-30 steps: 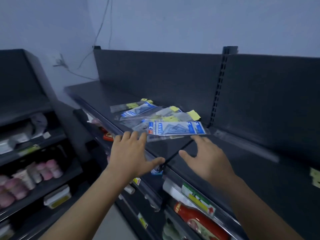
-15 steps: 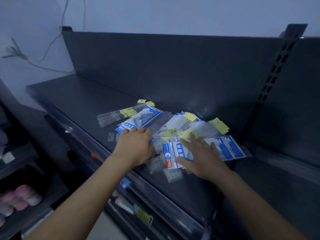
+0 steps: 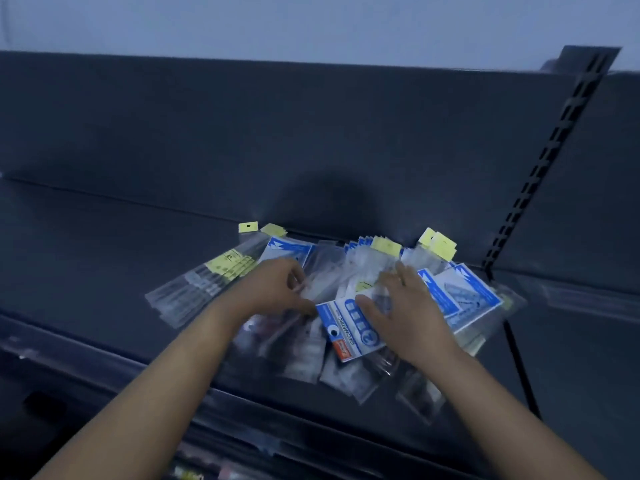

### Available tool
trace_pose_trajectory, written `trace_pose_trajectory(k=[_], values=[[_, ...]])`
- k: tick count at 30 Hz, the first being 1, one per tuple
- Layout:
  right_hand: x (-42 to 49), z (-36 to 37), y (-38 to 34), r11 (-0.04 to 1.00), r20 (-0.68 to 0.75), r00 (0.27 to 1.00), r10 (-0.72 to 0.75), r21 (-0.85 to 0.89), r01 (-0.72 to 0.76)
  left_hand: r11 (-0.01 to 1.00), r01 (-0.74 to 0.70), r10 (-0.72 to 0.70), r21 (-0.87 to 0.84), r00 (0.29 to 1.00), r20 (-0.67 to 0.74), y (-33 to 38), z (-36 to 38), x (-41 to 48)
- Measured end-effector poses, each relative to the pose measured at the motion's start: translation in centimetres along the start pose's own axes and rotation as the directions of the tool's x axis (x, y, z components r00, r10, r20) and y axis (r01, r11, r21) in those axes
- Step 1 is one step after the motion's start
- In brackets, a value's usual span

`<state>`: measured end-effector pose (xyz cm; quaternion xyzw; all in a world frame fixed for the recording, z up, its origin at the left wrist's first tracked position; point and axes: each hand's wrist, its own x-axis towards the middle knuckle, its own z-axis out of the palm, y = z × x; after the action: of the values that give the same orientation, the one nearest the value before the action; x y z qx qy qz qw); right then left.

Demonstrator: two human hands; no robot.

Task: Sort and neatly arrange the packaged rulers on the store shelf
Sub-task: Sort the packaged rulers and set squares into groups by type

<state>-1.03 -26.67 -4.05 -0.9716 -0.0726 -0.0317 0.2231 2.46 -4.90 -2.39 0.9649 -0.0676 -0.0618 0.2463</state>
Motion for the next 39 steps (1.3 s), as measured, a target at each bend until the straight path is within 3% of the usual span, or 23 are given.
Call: trace_pose_trajectory(k=[3, 6, 8, 10, 13, 17, 21, 25, 28, 32, 37, 39], values=[[0.1, -1.4, -0.1, 0.987, -0.021, 0.992, 0.127, -0.1, -0.128, 0.992, -0.043, 0.045, -0.123, 0.999, 0.013, -0.8, -0.3, 1.1], [0.6, -3.5, 1.4, 0.913, 0.006, 0.922, 0.386, -0.143, -0.381, 0.976, -0.133, 0.124, -0.173, 0.99, -0.065, -1.1, -1.0, 1.6], [0.6, -4.3, 2.1, 0.885, 0.036, 0.889, 0.457, -0.122, -0.45, 0.96, -0.151, 0.128, -0.237, 0.986, -0.108, -1.0, -1.6, 2.1], [0.7, -4.4, 2.6, 0.891, 0.035, 0.894, 0.447, -0.106, -0.441, 0.941, -0.155, 0.132, -0.3, 0.987, -0.095, -0.5, -1.9, 2.7], [1.1, -4.6, 3.2, 0.89, 0.043, 0.89, 0.454, -0.076, -0.45, 0.961, -0.216, 0.194, -0.172, 0.972, -0.135, 0.9, -2.4, 3.2], [1.4, -5.5, 4.4, 0.84, 0.165, 0.857, 0.489, 0.178, -0.513, 0.967, -0.211, 0.188, -0.145, 0.97, -0.156, 3.3, -3.1, 2.7], [0.2, -5.7, 6.3, 0.83, 0.154, 0.938, 0.312, 0.437, -0.348, 0.951, -0.19, 0.15, -0.245, 0.974, -0.172, 6.8, -2.8, 1.9], [-1.7, -7.9, 8.5, 0.527, 0.225, 0.957, 0.183, 0.799, -0.289, 0.903, -0.166, 0.153, -0.397, 0.986, -0.065, 10.4, -1.9, 2.2], [-3.1, -9.0, 10.8, 0.403, 0.303, 0.931, 0.205, 0.84, -0.363, 0.858, -0.18, 0.234, -0.481, 0.971, 0.056, 13.1, -0.8, 3.0], [-5.0, -10.5, 14.4, 0.266, 0.33, 0.907, 0.261, 0.879, -0.396, 0.827, -0.288, 0.425, -0.482, 0.882, 0.202, 17.1, 1.4, 4.9], [-8.8, -13.2, 18.9, 0.372, 0.333, 0.893, 0.304, 0.821, -0.433, 0.725, -0.431, 0.593, -0.536, 0.787, 0.169, 23.7, 5.9, 6.8], [-10.0, -14.5, 21.1, 0.433, 0.321, 0.894, 0.311, 0.79, -0.434, 0.721, -0.442, 0.597, -0.534, 0.787, 0.154, 26.6, 7.9, 7.9]])
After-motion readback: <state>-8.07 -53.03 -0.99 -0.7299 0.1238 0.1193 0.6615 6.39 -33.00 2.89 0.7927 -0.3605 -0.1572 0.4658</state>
